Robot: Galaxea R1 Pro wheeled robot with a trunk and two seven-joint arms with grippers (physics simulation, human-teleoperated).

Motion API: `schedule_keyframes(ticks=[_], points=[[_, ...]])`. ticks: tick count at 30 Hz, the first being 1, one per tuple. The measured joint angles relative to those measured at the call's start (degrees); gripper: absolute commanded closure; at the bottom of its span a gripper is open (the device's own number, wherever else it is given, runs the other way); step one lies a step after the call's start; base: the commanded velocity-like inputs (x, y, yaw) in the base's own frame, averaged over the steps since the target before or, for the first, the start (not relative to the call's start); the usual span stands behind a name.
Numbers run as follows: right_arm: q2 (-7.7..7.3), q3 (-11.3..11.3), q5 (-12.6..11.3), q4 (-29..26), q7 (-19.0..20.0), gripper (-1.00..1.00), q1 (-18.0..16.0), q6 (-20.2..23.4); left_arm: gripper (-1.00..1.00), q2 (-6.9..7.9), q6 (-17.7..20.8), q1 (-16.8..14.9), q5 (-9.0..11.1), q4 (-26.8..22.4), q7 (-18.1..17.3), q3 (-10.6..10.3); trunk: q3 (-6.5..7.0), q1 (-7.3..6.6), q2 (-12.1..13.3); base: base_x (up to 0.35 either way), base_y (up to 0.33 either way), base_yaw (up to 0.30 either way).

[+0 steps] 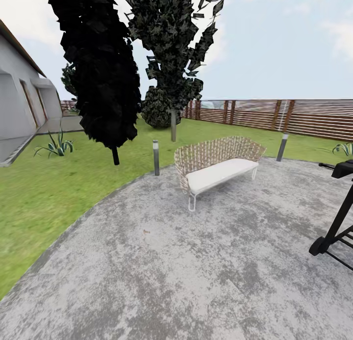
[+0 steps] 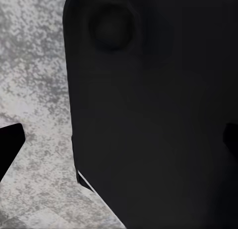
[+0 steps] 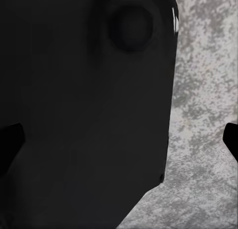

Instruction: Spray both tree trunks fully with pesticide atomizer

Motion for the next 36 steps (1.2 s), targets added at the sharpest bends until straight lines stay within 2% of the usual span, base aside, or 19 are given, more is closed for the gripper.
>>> schedule_keyframes(ticks=[2, 6, 11, 36], points=[[0.6, 0.1, 0.3, -0.6, -0.1, -1.0, 0.6, 0.2, -1.0, 0.0, -0.1, 0.1, 0.1, 0.6, 0.4, 0.1, 0.01, 0.03, 0.0, 0.0, 0.0, 0.0], [0.61, 0.1, 0.3, -0.9, -0.1, -1.0, 0.8, 0.1, -1.0, 0.0, -0.1, 0.1, 0.1, 1.1, 0.4, 0.1, 0.01, 0.03, 0.0, 0.0, 0.0, 0.0], [1.2, 0.1, 0.3, -2.4, -0.2, -1.0, -0.3, -0.1, -1.0, -0.04, -0.1, 0.1, 0.1, 1.1, 0.4, 0.1, 0.01, 0.03, 0.0, 0.0, 0.0, 0.0], [1.26, -0.1, 0.2, -3.7, -0.2, -1.0, -0.7, -0.2, -1.0, -0.09, -0.1, 0.1, 0.1, 1.1, 0.3, 0.2, 0.01, 0.03, 0.0, 0.0, 0.0, 0.0]])
